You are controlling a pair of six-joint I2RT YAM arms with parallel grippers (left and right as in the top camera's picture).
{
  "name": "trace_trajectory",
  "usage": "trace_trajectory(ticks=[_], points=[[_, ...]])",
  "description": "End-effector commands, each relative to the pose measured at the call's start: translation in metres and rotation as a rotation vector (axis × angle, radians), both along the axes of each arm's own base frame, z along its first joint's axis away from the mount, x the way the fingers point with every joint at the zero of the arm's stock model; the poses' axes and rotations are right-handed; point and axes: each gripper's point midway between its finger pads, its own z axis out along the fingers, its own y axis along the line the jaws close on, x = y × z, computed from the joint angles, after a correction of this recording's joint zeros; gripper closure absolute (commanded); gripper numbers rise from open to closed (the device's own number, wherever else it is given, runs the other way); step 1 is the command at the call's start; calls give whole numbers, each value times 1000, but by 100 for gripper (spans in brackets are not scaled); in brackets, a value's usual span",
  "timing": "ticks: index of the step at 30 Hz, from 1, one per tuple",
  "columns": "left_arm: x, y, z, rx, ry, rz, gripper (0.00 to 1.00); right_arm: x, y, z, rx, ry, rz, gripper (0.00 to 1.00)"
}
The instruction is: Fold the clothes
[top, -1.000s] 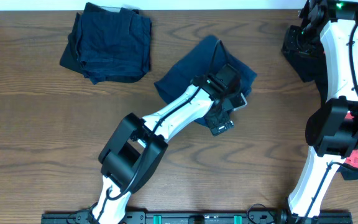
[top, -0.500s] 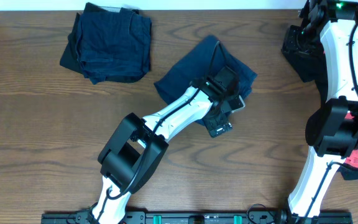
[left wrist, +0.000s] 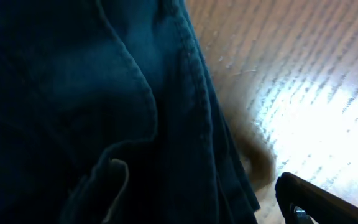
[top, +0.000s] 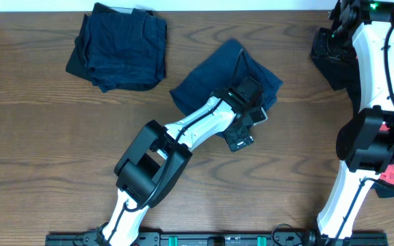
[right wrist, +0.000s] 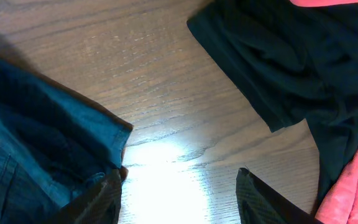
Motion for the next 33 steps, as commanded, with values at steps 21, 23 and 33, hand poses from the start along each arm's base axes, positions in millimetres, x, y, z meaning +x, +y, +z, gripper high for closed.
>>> trace_trajectory(ticks=[21, 23, 33], points=[[70, 23, 27, 117, -305, 179, 94, -3, 0, 4, 0, 6, 24, 47], [87, 25, 62, 95, -397, 217, 94, -3, 0, 4, 0, 5, 24, 47], [143, 52, 217, -203, -643, 499, 94, -1, 0, 4, 0, -1, 24, 47]])
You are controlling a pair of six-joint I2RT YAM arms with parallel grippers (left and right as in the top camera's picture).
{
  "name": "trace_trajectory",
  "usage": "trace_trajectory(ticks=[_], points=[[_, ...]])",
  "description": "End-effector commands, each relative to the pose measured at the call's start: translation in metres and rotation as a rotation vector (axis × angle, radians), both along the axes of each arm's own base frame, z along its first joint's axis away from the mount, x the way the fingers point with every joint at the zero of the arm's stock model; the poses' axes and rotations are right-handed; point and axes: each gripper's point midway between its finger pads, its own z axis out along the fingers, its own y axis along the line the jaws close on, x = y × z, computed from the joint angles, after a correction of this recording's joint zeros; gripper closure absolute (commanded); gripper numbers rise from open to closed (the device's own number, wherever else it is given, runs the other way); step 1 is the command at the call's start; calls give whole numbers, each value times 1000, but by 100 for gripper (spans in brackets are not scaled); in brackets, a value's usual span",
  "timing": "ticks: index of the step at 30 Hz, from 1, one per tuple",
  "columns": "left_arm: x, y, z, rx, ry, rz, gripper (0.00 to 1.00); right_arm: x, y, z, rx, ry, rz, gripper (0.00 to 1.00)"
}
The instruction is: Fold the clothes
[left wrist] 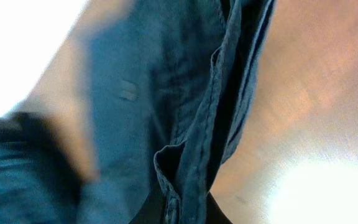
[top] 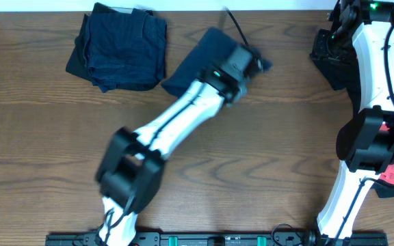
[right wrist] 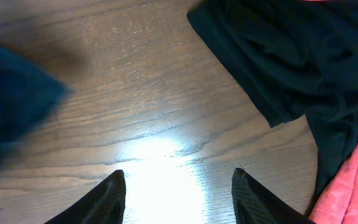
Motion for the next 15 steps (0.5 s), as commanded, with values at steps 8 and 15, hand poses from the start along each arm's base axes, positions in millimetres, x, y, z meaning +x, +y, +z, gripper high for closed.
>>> trace_trajectory(ticks=[8, 15], points=[[39, 72, 159, -282, -343, 233, 94, 3, 0, 5, 3, -17, 9, 46], [60, 148, 202, -287, -476, 350, 94, 3, 0, 5, 3, -18, 9, 45]])
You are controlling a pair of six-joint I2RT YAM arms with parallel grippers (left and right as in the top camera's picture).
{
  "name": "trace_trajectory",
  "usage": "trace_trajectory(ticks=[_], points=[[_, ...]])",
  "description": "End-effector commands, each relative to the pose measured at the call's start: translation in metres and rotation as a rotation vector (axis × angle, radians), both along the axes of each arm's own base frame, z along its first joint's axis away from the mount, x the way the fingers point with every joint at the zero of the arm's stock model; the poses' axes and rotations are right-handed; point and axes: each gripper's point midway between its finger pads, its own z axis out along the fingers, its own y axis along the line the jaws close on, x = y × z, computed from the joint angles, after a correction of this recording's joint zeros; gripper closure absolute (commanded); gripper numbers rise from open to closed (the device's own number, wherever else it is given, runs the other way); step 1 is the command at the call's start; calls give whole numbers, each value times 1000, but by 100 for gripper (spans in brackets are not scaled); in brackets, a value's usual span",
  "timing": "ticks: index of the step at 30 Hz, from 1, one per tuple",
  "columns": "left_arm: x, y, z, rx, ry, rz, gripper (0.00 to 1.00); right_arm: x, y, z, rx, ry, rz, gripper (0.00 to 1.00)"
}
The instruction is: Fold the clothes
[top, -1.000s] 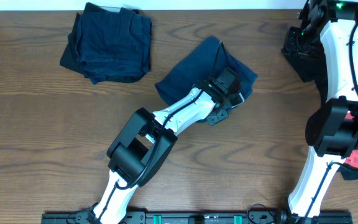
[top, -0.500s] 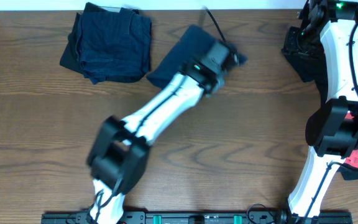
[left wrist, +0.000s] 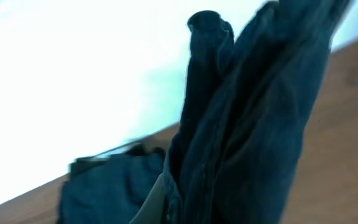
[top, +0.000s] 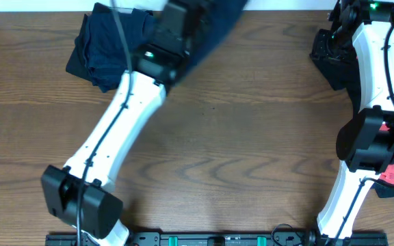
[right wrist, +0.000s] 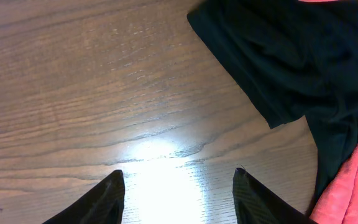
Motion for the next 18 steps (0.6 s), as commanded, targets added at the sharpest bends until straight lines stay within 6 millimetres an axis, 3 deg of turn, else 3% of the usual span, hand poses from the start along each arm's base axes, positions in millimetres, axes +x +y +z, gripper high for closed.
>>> trace_trajectory(ticks=[1, 10, 18], points=[[7, 50, 48, -4, -119, 94, 94, 2, 0, 5, 3, -17, 9, 46], [31, 148, 100, 65, -333, 315, 94, 3, 0, 5, 3, -20, 9, 44], [37, 232, 95, 183, -322, 443, 94, 5, 0, 6, 4, -29, 10, 42]])
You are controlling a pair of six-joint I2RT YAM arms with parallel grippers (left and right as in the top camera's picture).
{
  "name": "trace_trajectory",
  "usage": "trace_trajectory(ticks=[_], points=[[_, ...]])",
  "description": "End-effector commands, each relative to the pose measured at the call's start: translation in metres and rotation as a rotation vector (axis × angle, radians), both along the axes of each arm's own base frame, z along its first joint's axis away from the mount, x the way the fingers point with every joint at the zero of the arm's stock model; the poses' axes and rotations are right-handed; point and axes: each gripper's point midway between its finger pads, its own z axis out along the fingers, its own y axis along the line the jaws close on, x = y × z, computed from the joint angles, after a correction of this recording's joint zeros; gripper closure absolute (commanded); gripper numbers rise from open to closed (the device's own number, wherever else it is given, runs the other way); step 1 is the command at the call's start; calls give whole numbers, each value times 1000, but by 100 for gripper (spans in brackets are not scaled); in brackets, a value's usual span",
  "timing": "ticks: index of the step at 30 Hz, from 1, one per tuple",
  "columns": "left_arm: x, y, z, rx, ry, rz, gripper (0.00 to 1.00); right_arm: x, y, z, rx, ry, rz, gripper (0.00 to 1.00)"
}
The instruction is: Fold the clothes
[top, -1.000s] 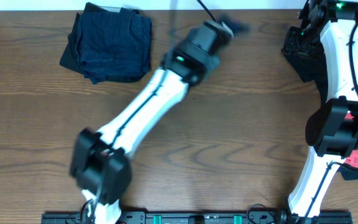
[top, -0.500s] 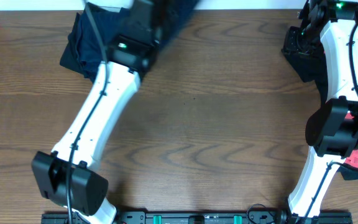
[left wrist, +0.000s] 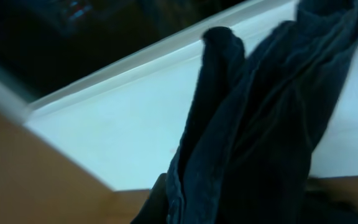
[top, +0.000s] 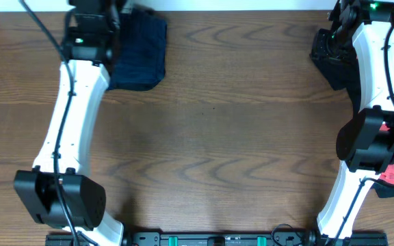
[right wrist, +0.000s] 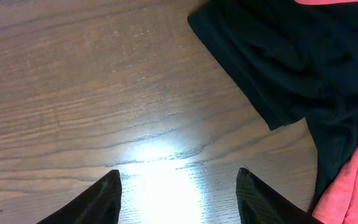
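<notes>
My left gripper (left wrist: 171, 210) is shut on a dark blue denim garment (left wrist: 260, 118), which bunches up from the jaws and hides most of that view. In the overhead view the left gripper (top: 100, 19) is at the table's far left corner, over the left side of the pile of folded dark blue clothes (top: 142, 51). There I cannot tell the held garment from the pile. My right gripper (right wrist: 179, 199) stands open above bare wood at the far right, beside a crumpled black garment (right wrist: 291, 56).
A pink cloth (right wrist: 353, 180) lies against the black garment at the right edge, also seen in the overhead view as pink cloth by the right arm. The white strip (left wrist: 142, 106) beyond the table's far edge is close to the left gripper.
My left gripper has moved left with the denim garment, from the far edge right of the pile to over the pile's left side. The right arm has not moved.
The denim garment lay folded mid-table with my left gripper on it. Then the gripper held it nearer the far edge, then up at the far edge beside the pile, and now over the pile. The right gripper stayed open by the black garment throughout.
</notes>
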Motion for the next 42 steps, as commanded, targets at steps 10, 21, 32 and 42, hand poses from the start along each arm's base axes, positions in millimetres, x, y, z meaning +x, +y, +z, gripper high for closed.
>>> trace_trajectory(ticks=[10, 21, 32, 42], points=[[22, 102, -12, 83, -46, 188, 94, 3, 8, 6, 41, -20, 22, 40], [41, 45, -115, 75, 254, 52, 94, 5, 7, 6, 32, -30, 30, 39], [20, -46, -160, 37, 440, -82, 94, 6, 7, 6, 30, -32, 45, 39], [-10, -97, -214, -55, 658, -290, 81, 7, 7, 7, 30, -38, 46, 39]])
